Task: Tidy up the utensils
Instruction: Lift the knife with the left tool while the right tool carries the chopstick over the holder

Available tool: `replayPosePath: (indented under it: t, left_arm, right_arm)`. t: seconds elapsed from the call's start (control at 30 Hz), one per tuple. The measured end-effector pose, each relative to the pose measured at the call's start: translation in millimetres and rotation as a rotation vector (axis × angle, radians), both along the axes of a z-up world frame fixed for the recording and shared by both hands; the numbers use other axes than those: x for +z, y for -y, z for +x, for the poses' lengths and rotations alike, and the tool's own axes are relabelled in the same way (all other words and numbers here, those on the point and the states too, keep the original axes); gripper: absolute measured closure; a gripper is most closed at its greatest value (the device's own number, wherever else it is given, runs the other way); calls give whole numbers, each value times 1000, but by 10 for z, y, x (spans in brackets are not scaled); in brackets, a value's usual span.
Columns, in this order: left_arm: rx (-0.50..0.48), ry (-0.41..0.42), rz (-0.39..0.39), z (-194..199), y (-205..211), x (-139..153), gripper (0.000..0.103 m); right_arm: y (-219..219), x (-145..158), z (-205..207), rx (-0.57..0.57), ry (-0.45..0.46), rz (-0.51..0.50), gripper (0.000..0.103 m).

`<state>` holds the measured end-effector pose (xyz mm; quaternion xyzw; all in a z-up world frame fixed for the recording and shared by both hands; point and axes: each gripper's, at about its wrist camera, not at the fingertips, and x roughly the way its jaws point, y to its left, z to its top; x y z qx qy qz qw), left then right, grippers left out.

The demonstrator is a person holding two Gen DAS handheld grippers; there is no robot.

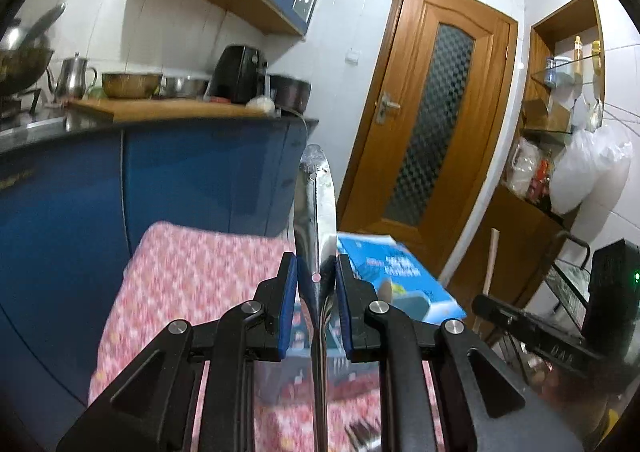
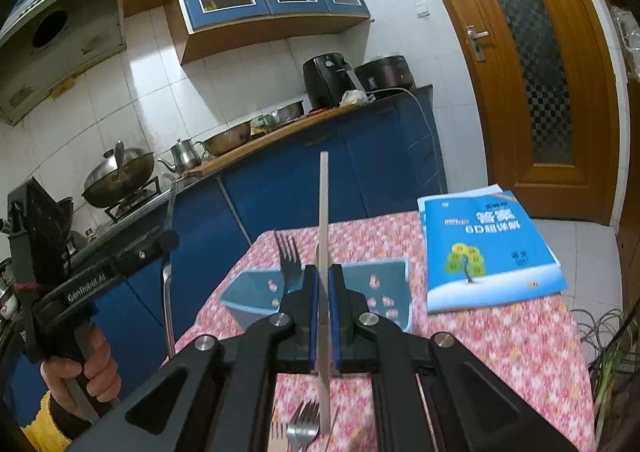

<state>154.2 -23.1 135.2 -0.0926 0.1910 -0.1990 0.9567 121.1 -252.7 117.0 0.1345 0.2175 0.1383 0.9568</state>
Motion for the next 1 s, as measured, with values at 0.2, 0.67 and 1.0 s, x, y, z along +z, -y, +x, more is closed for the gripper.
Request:
replayPosePath:
  t: [0.2,0.67,1.0]
  left_arm:
    - [42,74,-40,232,19,144,85]
    - [111,174,-35,698,139,26,85]
    - [186,160,-19,736,137,-423,85]
  right_arm:
    - [3,101,171,-14,40,-28,96]
    - [-17,196,423,-40,103,-133,96]
    - [-163,-212,691,-3,-1,-224,96]
